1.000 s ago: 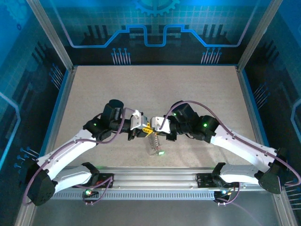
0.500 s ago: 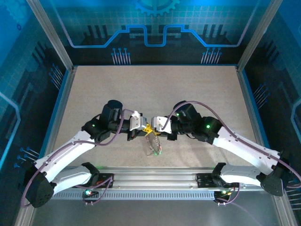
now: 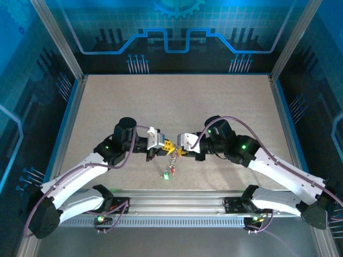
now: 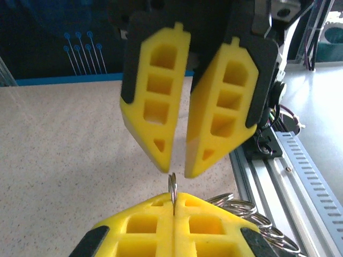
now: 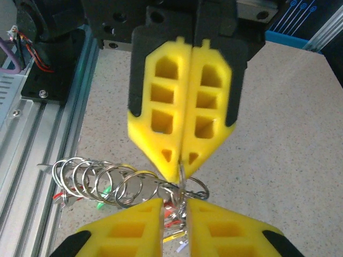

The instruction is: Put the keys on the keyring

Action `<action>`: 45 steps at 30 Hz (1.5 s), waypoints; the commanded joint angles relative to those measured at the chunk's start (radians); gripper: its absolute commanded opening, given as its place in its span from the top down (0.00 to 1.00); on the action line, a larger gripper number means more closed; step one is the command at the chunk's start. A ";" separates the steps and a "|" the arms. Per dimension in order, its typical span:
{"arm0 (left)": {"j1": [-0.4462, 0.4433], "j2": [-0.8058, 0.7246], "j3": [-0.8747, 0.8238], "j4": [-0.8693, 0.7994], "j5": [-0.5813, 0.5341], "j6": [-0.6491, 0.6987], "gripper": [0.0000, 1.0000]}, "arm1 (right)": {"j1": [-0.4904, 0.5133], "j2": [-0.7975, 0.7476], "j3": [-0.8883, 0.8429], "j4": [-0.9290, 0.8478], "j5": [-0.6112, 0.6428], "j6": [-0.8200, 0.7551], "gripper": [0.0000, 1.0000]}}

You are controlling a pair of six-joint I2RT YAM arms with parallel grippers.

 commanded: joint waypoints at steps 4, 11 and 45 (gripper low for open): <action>-0.001 -0.010 -0.042 0.244 0.066 -0.124 1.00 | -0.010 -0.025 -0.031 0.025 -0.041 0.012 0.80; -0.001 0.002 -0.055 0.324 0.073 -0.162 1.00 | -0.012 -0.023 -0.057 0.080 -0.039 0.030 0.80; -0.001 0.006 -0.122 0.480 0.065 -0.240 1.00 | -0.079 -0.068 -0.148 0.269 -0.173 0.156 0.90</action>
